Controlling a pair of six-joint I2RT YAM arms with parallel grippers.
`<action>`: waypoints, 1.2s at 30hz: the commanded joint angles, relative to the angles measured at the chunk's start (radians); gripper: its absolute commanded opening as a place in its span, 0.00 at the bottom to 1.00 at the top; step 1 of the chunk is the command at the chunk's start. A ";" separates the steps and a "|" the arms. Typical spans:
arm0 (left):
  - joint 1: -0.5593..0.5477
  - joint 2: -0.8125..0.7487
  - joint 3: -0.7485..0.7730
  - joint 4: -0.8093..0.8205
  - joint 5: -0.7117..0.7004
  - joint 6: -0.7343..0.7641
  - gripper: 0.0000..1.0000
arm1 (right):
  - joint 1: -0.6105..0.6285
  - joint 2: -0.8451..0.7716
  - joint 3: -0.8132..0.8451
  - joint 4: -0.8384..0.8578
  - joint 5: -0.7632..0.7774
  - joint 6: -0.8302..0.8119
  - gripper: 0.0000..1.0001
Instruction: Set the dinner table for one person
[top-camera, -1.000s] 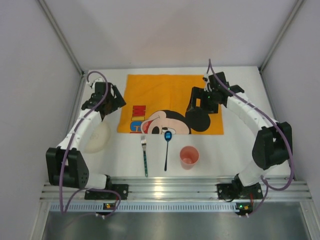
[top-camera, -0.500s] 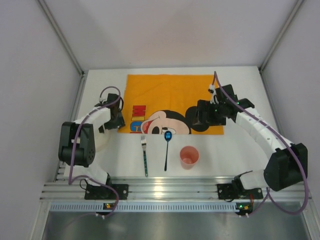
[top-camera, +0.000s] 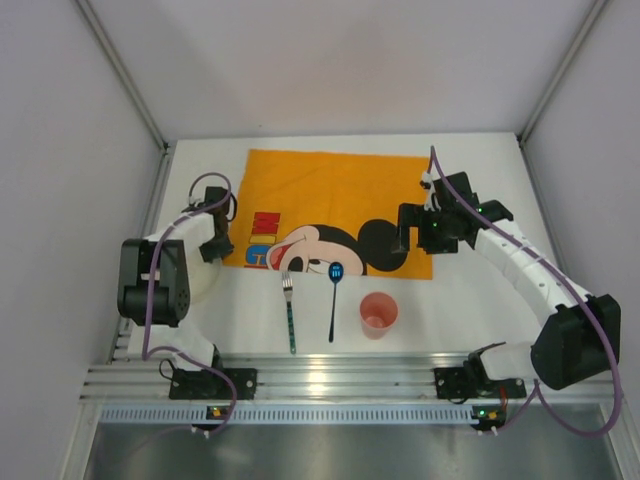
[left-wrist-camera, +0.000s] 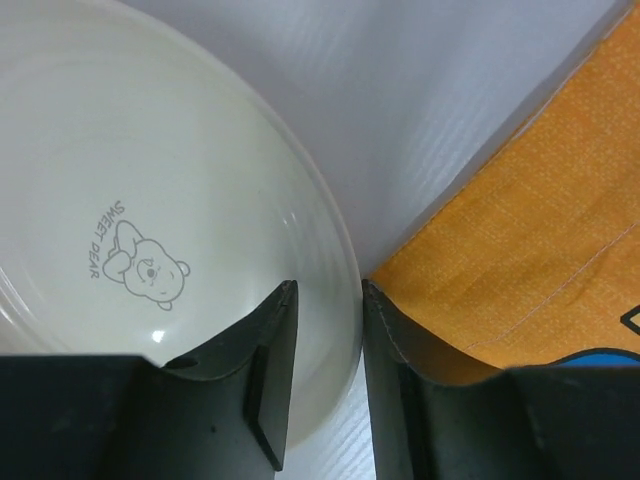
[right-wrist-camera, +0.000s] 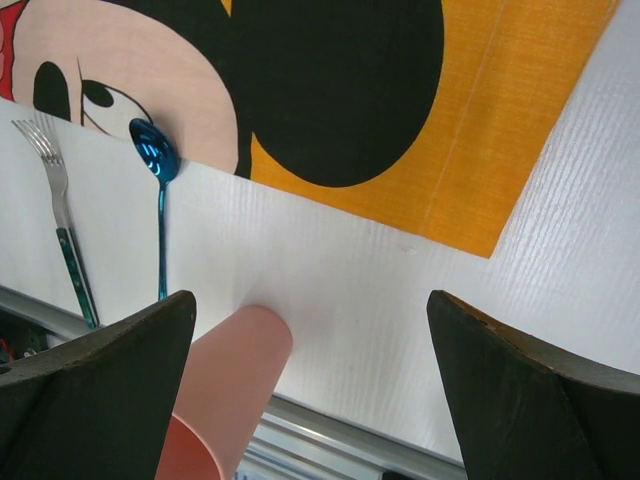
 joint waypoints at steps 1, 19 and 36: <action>0.019 -0.018 -0.007 0.009 -0.001 0.011 0.37 | 0.008 -0.023 0.007 -0.017 0.023 -0.019 1.00; -0.040 0.050 0.492 -0.171 0.033 0.112 0.00 | 0.009 0.021 0.010 -0.023 0.035 0.001 1.00; -0.646 0.637 1.283 -0.316 0.157 0.093 0.00 | 0.006 -0.009 -0.059 -0.038 0.115 0.007 1.00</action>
